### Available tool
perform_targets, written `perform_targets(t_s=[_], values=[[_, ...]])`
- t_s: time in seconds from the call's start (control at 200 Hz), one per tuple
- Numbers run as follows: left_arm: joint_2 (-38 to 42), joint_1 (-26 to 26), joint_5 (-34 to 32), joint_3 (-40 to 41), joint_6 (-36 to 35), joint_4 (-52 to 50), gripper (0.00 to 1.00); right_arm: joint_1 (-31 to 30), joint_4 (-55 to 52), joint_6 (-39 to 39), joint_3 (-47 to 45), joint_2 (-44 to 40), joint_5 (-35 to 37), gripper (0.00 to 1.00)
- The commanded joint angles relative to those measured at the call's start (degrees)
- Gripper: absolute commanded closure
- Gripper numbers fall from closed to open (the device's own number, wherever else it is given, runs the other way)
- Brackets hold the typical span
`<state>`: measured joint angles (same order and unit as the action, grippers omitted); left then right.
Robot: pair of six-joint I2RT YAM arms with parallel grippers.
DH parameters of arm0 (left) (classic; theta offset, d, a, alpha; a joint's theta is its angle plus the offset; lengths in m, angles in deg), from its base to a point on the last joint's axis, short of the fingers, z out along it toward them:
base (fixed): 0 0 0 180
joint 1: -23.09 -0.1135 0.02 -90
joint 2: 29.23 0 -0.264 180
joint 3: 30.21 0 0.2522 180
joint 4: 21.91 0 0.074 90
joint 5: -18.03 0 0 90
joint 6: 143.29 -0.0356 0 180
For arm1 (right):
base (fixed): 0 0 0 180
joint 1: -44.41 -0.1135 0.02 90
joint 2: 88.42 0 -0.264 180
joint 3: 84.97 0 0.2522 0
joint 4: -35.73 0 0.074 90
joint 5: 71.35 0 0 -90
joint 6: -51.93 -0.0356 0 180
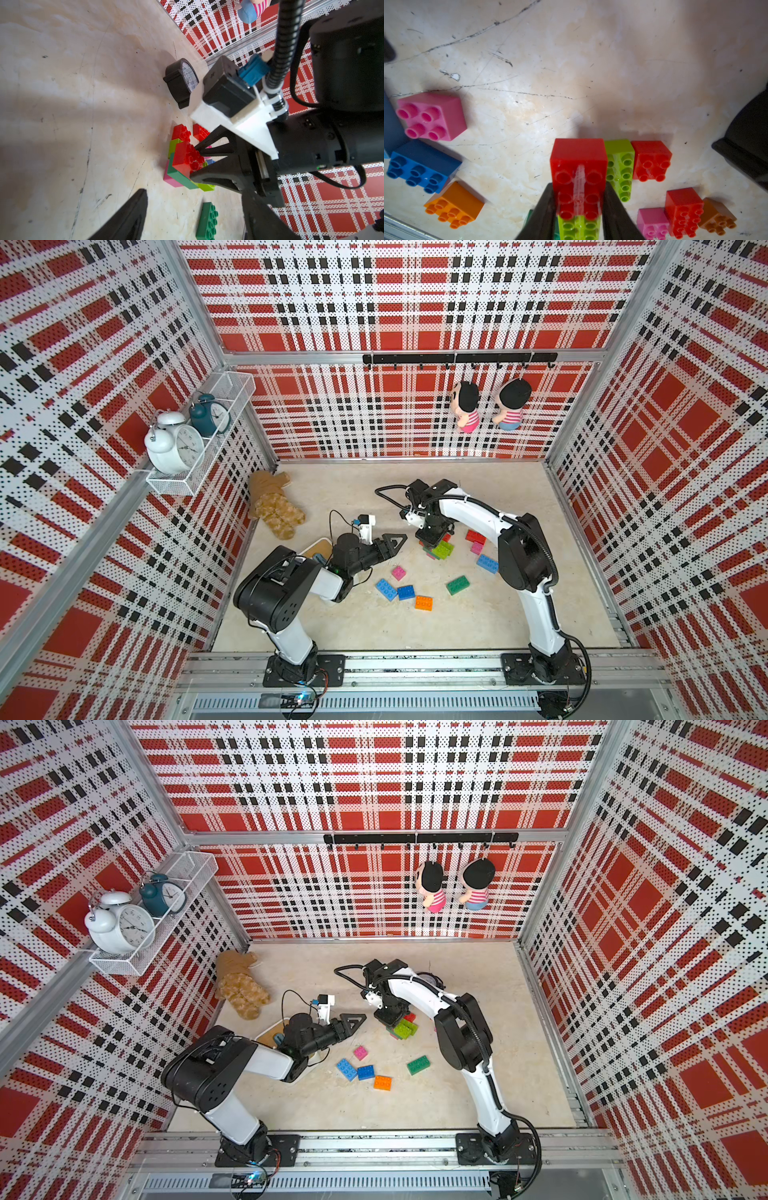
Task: Assemble a heart with building blocks
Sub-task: Assemble the building block at the center of the board.
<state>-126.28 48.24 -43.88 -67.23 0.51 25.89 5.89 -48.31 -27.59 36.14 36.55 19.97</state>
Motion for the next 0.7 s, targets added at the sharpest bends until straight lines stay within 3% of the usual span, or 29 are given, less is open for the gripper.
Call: perform_targets(t_s=[0.0, 0.696], values=[[-0.5, -0.3, 0.6, -1.3, -1.0, 0.4, 0.25, -0.3, -2.5, -1.0, -2.3, 1.1, 1.7, 0.72], [3.9, -0.4, -2.1, -0.7, -4.9, -5.8, 0.25, -0.4, -1.5, -2.8, -4.7, 2.0, 0.7, 0.71]])
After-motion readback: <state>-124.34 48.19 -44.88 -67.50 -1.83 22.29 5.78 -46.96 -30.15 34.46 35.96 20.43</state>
